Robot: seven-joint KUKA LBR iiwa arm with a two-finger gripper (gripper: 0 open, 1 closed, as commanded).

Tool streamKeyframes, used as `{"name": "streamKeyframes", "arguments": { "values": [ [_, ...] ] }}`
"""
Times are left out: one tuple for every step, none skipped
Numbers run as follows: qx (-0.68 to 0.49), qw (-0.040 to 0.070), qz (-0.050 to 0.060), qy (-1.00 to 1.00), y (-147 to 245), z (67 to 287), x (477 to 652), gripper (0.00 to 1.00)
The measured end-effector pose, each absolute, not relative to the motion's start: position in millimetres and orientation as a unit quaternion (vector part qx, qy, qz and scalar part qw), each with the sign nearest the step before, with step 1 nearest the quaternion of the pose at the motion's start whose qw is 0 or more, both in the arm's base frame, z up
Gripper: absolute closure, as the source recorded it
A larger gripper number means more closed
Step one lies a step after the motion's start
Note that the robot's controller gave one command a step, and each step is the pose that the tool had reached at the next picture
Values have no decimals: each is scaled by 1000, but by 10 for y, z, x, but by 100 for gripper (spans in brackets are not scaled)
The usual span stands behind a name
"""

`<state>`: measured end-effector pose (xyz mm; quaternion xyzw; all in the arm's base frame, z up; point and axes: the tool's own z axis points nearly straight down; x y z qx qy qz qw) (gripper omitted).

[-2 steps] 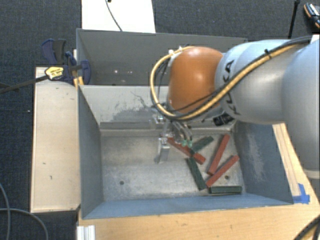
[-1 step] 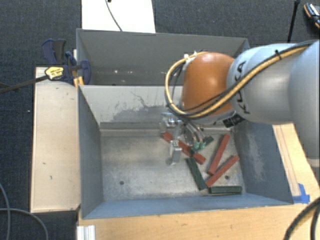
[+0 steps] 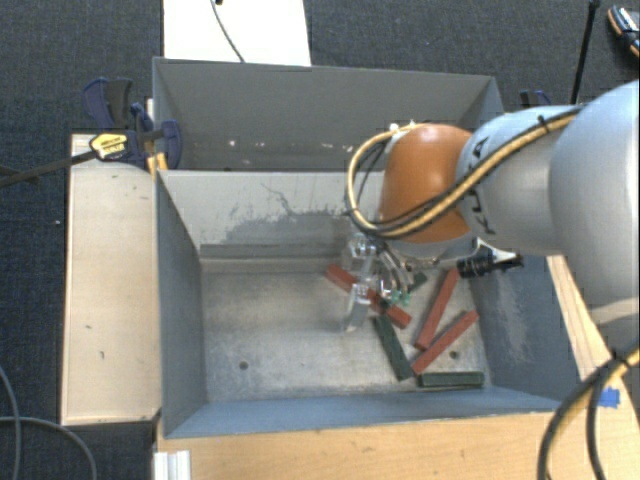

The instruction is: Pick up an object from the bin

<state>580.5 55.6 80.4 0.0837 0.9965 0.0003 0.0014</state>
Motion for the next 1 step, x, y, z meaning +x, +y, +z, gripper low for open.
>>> {"name": "streamKeyframes", "arguments": {
  "values": [
    [84, 1, 0, 996, 399, 709, 5647, 100]
  ]
}}
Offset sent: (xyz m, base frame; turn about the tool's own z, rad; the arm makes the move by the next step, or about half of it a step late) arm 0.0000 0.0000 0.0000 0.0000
